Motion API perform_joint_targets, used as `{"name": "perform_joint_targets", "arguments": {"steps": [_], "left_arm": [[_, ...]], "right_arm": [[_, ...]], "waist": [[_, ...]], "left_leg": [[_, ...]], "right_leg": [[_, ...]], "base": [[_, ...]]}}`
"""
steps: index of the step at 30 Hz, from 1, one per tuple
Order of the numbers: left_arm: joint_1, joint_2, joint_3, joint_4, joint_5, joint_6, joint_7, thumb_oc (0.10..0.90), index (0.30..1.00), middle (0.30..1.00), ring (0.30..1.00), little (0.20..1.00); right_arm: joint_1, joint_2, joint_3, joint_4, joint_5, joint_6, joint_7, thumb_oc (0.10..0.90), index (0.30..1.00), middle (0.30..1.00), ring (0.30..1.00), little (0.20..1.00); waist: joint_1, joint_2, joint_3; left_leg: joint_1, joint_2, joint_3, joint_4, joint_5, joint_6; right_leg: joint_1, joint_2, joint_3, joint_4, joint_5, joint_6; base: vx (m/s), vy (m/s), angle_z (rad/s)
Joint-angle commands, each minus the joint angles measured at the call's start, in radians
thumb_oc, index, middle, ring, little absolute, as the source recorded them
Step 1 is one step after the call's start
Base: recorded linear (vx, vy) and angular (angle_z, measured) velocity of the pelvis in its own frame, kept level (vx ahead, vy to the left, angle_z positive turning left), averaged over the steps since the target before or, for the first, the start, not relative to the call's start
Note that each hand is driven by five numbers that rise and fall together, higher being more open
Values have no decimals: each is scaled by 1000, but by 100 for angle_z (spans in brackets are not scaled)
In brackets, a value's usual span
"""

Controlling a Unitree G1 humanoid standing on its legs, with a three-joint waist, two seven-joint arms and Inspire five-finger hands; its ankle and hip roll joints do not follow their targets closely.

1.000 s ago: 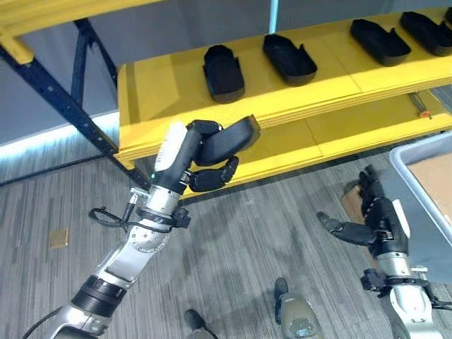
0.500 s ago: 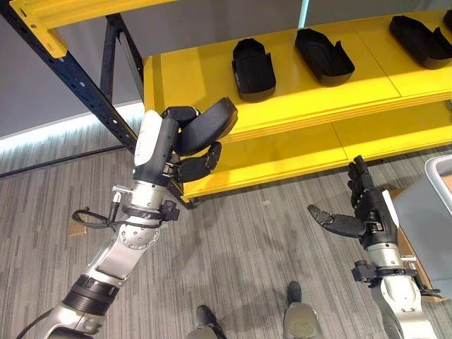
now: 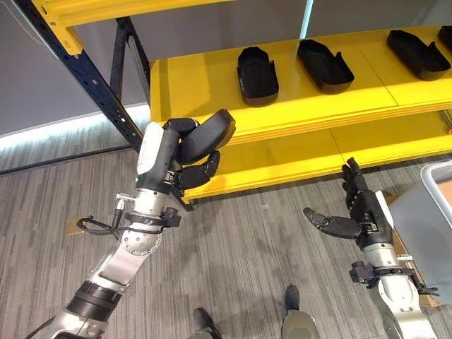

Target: Move parts from the plastic box to the shelf.

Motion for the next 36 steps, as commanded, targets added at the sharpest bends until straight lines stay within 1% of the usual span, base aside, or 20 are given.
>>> {"name": "perform_joint_targets", "arguments": {"steps": [1,3,5,7,8,9,10,11,12,13,15,16,18,19,22,24,25,27,28,36], "left_arm": [[-200,15,34,-25,23,-78,82,400,300,300,300,300],[-237,5,-1,-6,7,-81,84,400,300,300,300,300],[-259,-12,-19,-2,-10,-80,87,400,300,300,300,300],[-254,-16,-20,-13,-7,-76,85,400,300,300,300,300],[-254,-16,-19,-14,-6,-75,85,400,300,300,300,300],[-246,-18,-13,-23,-3,-75,81,400,300,300,300,300],[-239,-21,-8,-22,-3,-75,80,400,300,300,300,300],[-237,-27,-1,-11,0,-73,79,400,300,300,300,300],[-233,-29,5,-10,-3,-77,81,400,300,300,300,300],[-232,-28,6,-10,-4,-77,80,400,300,300,300,300],[-222,-33,18,-17,-9,-81,79,400,300,300,300,300],[-217,-40,16,-16,-16,-80,79,400,300,300,300,300],[-209,-62,12,-18,-24,-85,75,400,300,300,300,300],[-208,-63,11,-18,-24,-85,75,400,300,300,300,300],[-197,-91,14,-18,-56,-88,78,400,300,300,300,300],[-193,-106,26,-22,-73,-90,84,400,300,300,300,300],[-193,-107,28,-23,-74,-89,83,400,300,300,300,300],[-196,-114,22,-28,-80,-87,78,400,300,300,300,300],[-194,-118,18,-36,-84,-83,71,400,300,300,300,300],[-176,-116,32,-56,-86,-75,63,400,300,300,300,300]], "right_arm": [[-109,-38,-18,-94,-15,-102,-17,900,1000,1000,1000,1000],[-118,-31,4,-88,-20,-101,-17,900,1000,1000,1000,1000],[-137,-24,26,-74,-21,-96,-23,900,1000,1000,1000,1000],[-146,-8,41,-67,-25,-91,-28,900,1000,1000,1000,1000],[-147,-9,42,-67,-26,-90,-28,900,1000,1000,1000,1000],[-151,-1,47,-62,-24,-89,-30,900,1000,1000,1000,1000],[-153,-2,47,-62,-25,-87,-28,900,1000,1000,1000,1000],[-158,-6,53,-66,-26,-89,-23,900,1000,1000,1000,1000],[-166,-10,59,-67,-33,-89,-21,900,1000,1000,1000,1000],[-167,-10,61,-66,-34,-89,-22,900,1000,1000,1000,1000],[-172,-17,61,-69,-48,-86,-21,900,1000,1000,1000,1000],[-170,-18,59,-73,-50,-88,-21,900,1000,1000,1000,1000],[-155,-24,42,-83,-37,-91,-17,900,1000,1000,1000,1000],[-153,-24,42,-83,-37,-92,-17,900,1000,1000,1000,1000],[-157,-42,33,-88,-29,-98,-15,900,1000,1000,1000,1000],[-171,-56,34,-90,-19,-101,-15,900,1000,1000,1000,1000],[-172,-57,34,-88,-18,-102,-15,900,1000,1000,1000,1000],[-176,-66,32,-90,-15,-105,-18,900,1000,1000,1000,1000],[-175,-72,24,-94,-14,-109,-23,900,1000,1000,1000,1000],[-196,-91,39,-100,-47,-107,-27,900,1000,1000,1000,1000]], "waist": [[-15,-19,-23],[-26,-19,-17],[-44,-9,7],[-53,3,31],[-53,2,32],[-62,3,35],[-69,1,33],[-74,-8,34],[-69,-10,34],[-71,-7,36],[-57,-17,31],[-56,-24,29],[-47,-50,2],[-48,-48,1],[-53,-41,-7],[-51,-25,-4],[-53,-21,-3],[-52,-11,4],[-48,-1,8],[-33,10,15]], "left_leg": [[-81,12,-41,109,-55,20],[-60,-28,-46,86,-84,61],[-29,-57,-42,55,-95,96],[20,-77,-22,20,-108,117],[22,-80,-21,17,-108,118],[62,-94,-6,-9,-122,117],[82,-101,-7,-26,-122,110],[110,-101,-4,-45,-119,87],[121,-87,2,-48,-117,72],[123,-84,1,-49,-116,70],[129,-62,5,-33,-119,44],[132,-51,4,-23,-125,33],[120,-38,-12,34,-139,15],[117,-35,-14,38,-141,14],[111,12,-38,60,-128,-9],[112,53,-49,67,-106,-29],[110,58,-51,68,-104,-32],[117,92,-56,55,-69,-46],[122,117,-60,45,-38,-53],[132,153,-73,56,13,-65]], "right_leg": [[153,-116,-48,142,4,73],[84,-142,0,255,83,68],[-5,-141,53,379,141,69],[-71,-146,19,476,147,80],[-74,-149,22,481,145,81],[-110,-174,-15,446,131,84],[-111,-169,-20,390,118,83],[-109,-160,-41,242,105,88],[-101,-170,-69,155,120,95],[-89,-164,-75,138,128,95],[-79,-179,-107,34,152,102],[-78,-181,-102,14,157,105],[-26,-159,-88,-8,148,102],[-25,-157,-91,-10,147,102],[-13,-113,-77,35,84,82],[-16,-87,-88,80,23,61],[-19,-83,-90,87,17,58],[-39,-57,-90,163,-37,36],[-52,-46,-106,234,-84,18],[-65,-32,-143,342,-155,-13]], "base": [[82,208,31],[60,252,21],[39,336,8],[66,283,-3],[120,167,-35],[147,71,-58],[238,-5,-69],[191,-143,-51],[136,-142,-34],[74,-142,-4],[68,-205,4],[81,-258,8],[99,-277,21],[78,-257,49],[29,-219,44],[25,-260,-4],[12,-289,-14],[16,-311,-6],[27,-270,7],[35,-155,25]]}}
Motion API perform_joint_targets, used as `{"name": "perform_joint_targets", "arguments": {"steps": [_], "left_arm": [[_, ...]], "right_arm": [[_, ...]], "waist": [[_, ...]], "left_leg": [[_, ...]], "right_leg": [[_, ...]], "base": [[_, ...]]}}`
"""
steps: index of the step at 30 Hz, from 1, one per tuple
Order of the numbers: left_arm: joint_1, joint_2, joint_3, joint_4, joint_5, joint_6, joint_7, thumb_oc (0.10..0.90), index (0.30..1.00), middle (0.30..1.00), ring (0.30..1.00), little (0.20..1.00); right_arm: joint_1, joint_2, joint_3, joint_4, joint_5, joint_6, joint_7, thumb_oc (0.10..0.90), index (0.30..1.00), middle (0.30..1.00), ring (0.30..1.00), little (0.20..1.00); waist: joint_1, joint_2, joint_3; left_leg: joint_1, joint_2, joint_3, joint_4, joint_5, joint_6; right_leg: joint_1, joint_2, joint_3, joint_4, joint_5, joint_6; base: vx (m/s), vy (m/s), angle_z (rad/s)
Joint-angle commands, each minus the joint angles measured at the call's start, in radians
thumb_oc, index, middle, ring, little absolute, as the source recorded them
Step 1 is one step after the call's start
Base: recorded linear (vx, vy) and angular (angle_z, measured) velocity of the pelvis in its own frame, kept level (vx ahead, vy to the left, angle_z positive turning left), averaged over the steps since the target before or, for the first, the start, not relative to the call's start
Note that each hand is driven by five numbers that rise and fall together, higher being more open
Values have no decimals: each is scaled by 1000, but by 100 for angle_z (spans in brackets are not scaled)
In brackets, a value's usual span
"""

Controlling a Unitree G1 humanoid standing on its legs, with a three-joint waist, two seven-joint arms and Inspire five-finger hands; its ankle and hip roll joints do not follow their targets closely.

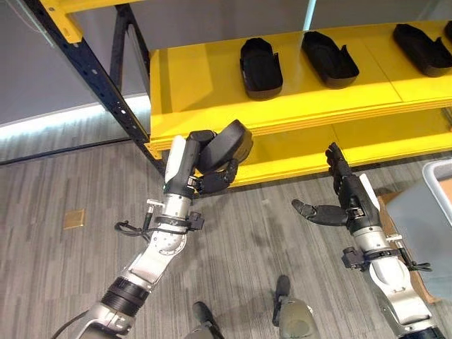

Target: Move parts from the plastic box to the shelf.

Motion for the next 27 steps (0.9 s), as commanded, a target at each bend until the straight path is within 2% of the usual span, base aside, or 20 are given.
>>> {"name": "perform_joint_targets", "arguments": {"steps": [1,5,6,7,8,9,10,11,12,13,14,16,17,18,19,20,21,23,27], "left_arm": [[-135,28,115,-135,-34,-97,41,400,300,300,300,300],[-121,30,132,-138,-27,-89,43,400,300,300,300,300],[-103,26,149,-143,-21,-89,44,400,300,300,300,300],[-94,23,156,-144,-20,-87,44,400,300,300,300,300],[-92,24,163,-146,-17,-85,47,400,300,300,300,300],[-95,16,157,-148,-16,-84,47,400,300,300,300,300],[-91,13,157,-145,-20,-84,50,400,300,300,300,300],[-91,13,158,-140,-22,-85,55,400,300,300,300,300],[-91,13,158,-140,-21,-86,55,400,300,300,300,300],[-97,16,154,-132,-20,-84,59,400,300,300,300,300],[-109,20,152,-123,-15,-82,71,400,300,300,300,300],[-134,23,147,-95,-8,-75,84,400,300,300,300,300],[-134,23,147,-85,-5,-68,90,400,300,300,300,300],[-119,22,155,-88,-10,-75,91,400,300,300,300,300],[-118,22,157,-87,-11,-79,96,400,300,300,300,300],[-133,22,149,-88,-8,-77,99,400,300,300,300,300],[-149,22,138,-83,-6,-87,106,400,300,300,300,300],[-153,24,135,-76,-6,-91,114,400,300,300,300,300],[-178,43,137,-67,-1,-91,131,400,300,300,300,300]], "right_arm": [[-81,-8,-23,-137,-9,-110,-10,900,1000,1000,1000,1000],[-90,-14,-13,-137,4,-108,-1,900,1000,1000,1000,1000],[-97,-15,-5,-142,-3,-110,-3,900,1000,1000,1000,1000],[-99,-17,-1,-145,-6,-110,-4,900,1000,1000,1000,1000],[-104,-19,3,-147,-12,-110,-6,900,1000,1000,1000,1000],[-118,-17,14,-151,-20,-111,-10,900,1000,1000,1000,1000],[-117,-14,18,-151,-22,-111,-13,900,1000,1000,1000,1000],[-118,-14,18,-152,-25,-112,-18,900,1000,1000,1000,1000],[-118,-15,19,-152,-25,-112,-18,900,1000,1000,1000,1000],[-123,-16,21,-152,-29,-115,-22,900,1000,1000,1000,1000],[-133,-17,33,-147,-38,-123,-31,900,1000,1000,1000,1000],[-149,-22,48,-141,-65,-126,-44,900,1000,1000,1000,1000],[-149,-19,47,-134,-74,-123,-47,900,1000,1000,1000,1000],[-153,-13,54,-131,-74,-122,-42,900,1000,1000,1000,1000],[-156,-11,56,-126,-77,-120,-42,900,1000,1000,1000,1000],[-156,-5,54,-127,-74,-120,-43,900,1000,1000,1000,1000],[-163,8,50,-120,-63,-115,-42,900,1000,1000,1000,1000],[-168,12,52,-114,-64,-111,-42,900,1000,1000,1000,1000],[-183,29,60,-93,-69,-92,-47,900,1000,1000,1000,1000]], "waist": [[15,-27,-52],[30,-35,-45],[52,-50,-35],[64,-58,-28],[79,-73,-15],[93,-100,-1],[90,-103,-3],[89,-96,-9],[91,-99,-10],[93,-89,-12],[97,-78,-10],[103,-66,-3],[106,-63,-1],[108,-55,-3],[113,-52,-7],[109,-52,-7],[101,-51,-11],[103,-50,-15],[99,-47,-24]], "left_leg": [[118,127,23,73,-4,-56],[92,152,1,170,14,-64],[24,181,-53,328,58,-70],[-29,191,-93,426,91,-69],[-90,187,-126,510,129,-53],[-169,166,-155,574,123,-51],[-188,194,-129,517,118,-48],[-197,214,-102,410,127,-59],[-188,211,-96,398,133,-60],[-167,211,-77,267,155,-64],[-160,207,-71,106,216,-80],[-145,202,-60,-59,268,-89],[-136,198,-71,-52,265,-91],[-117,190,-78,-24,215,-70],[-112,179,-82,-4,194,-70],[-122,181,-50,35,179,-72],[-131,162,-17,88,113,-57],[-134,151,-5,117,92,-51],[-149,130,66,212,30,-40]], "right_leg": [[13,-45,37,89,-33,62],[20,-17,43,80,-59,35],[49,22,52,38,-81,-1],[69,45,56,7,-89,-23],[88,59,43,-26,-77,-55],[131,78,36,-73,-83,-68],[143,84,32,-85,-86,-60],[157,90,28,-105,-84,-43],[159,88,30,-110,-81,-43],[154,88,41,-102,-76,-28],[147,87,54,-98,-77,-13],[137,73,68,-62,-86,7],[144,66,80,-43,-89,12],[147,62,94,-22,-113,17],[154,62,110,-30,-111,18],[172,51,103,-33,-117,16],[206,17,111,-59,-115,32],[219,1,121,-76,-106,39],[252,-48,128,-126,-74,67]], "base": [[29,-92,16],[13,-161,4],[1,-327,-16],[-54,-375,-27],[-38,-335,-26],[9,-253,-23],[136,-112,-6],[122,23,12],[145,115,30],[144,173,20],[208,263,-4],[243,249,-37],[255,205,-50],[255,199,-73],[240,148,-118],[344,238,-115],[349,238,-84],[221,175,-13],[216,143,-33]]}}
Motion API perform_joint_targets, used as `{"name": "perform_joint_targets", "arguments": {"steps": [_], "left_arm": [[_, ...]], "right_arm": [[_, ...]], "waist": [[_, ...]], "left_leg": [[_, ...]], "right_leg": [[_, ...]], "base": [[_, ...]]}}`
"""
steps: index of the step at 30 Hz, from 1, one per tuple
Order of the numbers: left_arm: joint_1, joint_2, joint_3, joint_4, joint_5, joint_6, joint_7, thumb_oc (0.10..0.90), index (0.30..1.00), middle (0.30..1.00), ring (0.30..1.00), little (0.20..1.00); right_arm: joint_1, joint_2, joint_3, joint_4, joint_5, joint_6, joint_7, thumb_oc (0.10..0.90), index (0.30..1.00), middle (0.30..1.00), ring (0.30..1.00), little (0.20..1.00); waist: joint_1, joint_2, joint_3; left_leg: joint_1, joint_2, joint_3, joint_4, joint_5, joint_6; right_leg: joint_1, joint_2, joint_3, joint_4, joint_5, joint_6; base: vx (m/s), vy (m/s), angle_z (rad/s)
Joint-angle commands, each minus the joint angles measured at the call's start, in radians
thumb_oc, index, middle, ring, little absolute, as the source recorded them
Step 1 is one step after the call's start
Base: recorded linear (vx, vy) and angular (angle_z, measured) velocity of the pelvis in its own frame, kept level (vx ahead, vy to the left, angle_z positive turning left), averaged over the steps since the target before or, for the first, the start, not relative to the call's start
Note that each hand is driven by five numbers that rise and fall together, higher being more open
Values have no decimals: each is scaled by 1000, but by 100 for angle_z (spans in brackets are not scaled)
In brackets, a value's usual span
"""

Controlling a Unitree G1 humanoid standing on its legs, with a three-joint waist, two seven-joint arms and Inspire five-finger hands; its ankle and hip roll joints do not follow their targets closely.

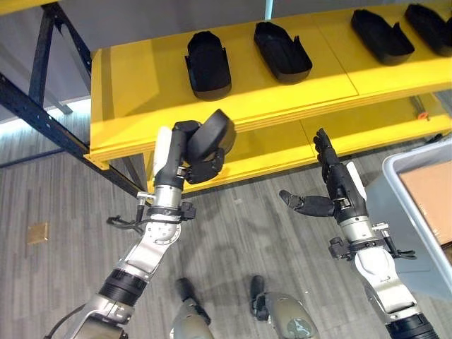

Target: Move parts from the plastic box to the shelf.

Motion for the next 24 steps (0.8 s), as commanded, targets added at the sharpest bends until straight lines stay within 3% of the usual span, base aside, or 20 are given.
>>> {"name": "perform_joint_targets", "arguments": {"steps": [1,6,9,24], "left_arm": [[-115,48,108,-130,4,-108,114,400,300,300,300,300],[-145,71,108,-119,27,-101,133,400,300,300,300,300],[-140,81,126,-122,40,-99,148,400,300,300,300,300],[-51,152,276,-231,92,-104,189,400,300,300,300,300]], "right_arm": [[-85,-3,-6,-89,-7,-84,-14,900,1000,1000,1000,1000],[-95,4,4,-80,-14,-80,-12,900,1000,1000,1000,1000],[-79,12,-5,-83,-8,-80,-8,900,1000,1000,1000,1000],[-13,14,-41,-92,-3,-84,6,900,1000,1000,1000,1000]], "waist": [[23,-10,-85],[17,-12,-87],[15,-16,-92],[34,-17,-101]], "left_leg": [[-28,40,-5,171,-124,-22],[-29,32,31,191,-150,-11],[-30,27,26,206,-177,-25],[-67,25,8,204,-160,-32]], "right_leg": [[264,-236,-65,-156,69,200],[250,-249,-53,-178,110,215],[256,-255,-56,-189,117,232],[259,-245,-96,-217,133,241]], "base": [[204,133,-26],[121,62,-25],[116,9,9],[28,-14,-4]]}}
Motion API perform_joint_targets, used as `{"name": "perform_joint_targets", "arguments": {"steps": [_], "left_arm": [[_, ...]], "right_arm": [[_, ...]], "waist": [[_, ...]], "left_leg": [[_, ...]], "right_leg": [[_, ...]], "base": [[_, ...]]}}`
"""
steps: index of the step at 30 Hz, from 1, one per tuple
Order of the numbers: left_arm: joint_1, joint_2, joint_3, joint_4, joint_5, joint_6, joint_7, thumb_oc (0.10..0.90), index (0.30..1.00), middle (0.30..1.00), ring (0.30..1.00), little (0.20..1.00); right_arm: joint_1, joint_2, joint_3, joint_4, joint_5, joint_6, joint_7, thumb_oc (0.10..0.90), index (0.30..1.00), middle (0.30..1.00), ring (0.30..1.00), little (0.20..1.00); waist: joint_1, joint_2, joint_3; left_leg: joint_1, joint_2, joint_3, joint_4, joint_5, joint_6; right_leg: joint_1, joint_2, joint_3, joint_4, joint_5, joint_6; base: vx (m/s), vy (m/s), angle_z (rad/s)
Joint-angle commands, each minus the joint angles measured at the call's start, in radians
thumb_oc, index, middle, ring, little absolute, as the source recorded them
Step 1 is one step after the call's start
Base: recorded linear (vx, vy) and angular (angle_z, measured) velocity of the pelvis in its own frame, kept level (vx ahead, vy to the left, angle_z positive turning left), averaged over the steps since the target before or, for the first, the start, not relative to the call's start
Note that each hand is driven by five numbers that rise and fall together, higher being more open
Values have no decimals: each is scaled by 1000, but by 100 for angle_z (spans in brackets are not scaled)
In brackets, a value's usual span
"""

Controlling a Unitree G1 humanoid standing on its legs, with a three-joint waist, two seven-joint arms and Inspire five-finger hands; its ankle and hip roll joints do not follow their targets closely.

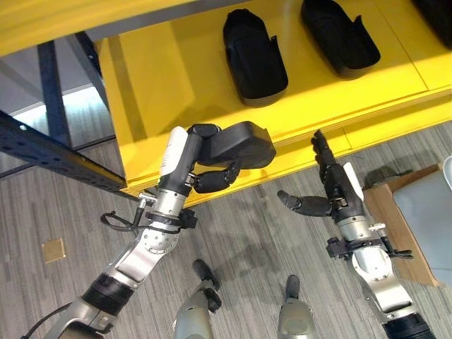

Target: Move parts from the plastic box to the shelf.

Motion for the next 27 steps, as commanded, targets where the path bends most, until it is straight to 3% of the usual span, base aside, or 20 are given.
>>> {"name": "perform_joint_targets", "arguments": {"steps": [1,14,16,17,27], "left_arm": [[-125,1,358,-82,47,-88,198,400,300,300,300,300],[47,21,526,-260,-7,-127,192,400,300,300,300,300],[58,25,537,-268,-8,-126,192,400,300,300,300,300],[60,28,542,-273,-9,-126,192,400,300,300,300,300],[22,78,541,-308,2,-123,188,400,300,300,300,300]], "right_arm": [[-11,-44,-63,-94,7,-99,-10,900,1000,1000,1000,1000],[16,-53,-73,-96,17,-91,16,900,1000,1000,1000,1000],[14,-56,-71,-97,16,-90,18,900,1000,1000,1000,1000],[11,-58,-69,-98,14,-89,19,900,1000,1000,1000,1000],[-53,-88,-34,-116,8,-90,32,900,1000,1000,1000,1000]], "waist": [[-1,44,-116],[46,46,-116],[53,46,-116],[54,49,-114],[76,52,-95]], "left_leg": [[17,169,-62,167,-104,-217],[13,198,-112,179,-70,-240],[10,203,-125,182,-65,-242],[4,209,-113,182,-52,-225],[-31,249,-185,235,-33,-231]], "right_leg": [[77,5,-59,60,-76,13],[113,35,-91,83,-160,-15],[115,39,-93,92,-174,-22],[109,42,-105,97,-168,-29],[58,66,-105,255,-258,-70]], "base": [[-5,-11,-8],[-21,-52,4],[-68,-59,6],[-82,-29,12],[-88,-70,16]]}}
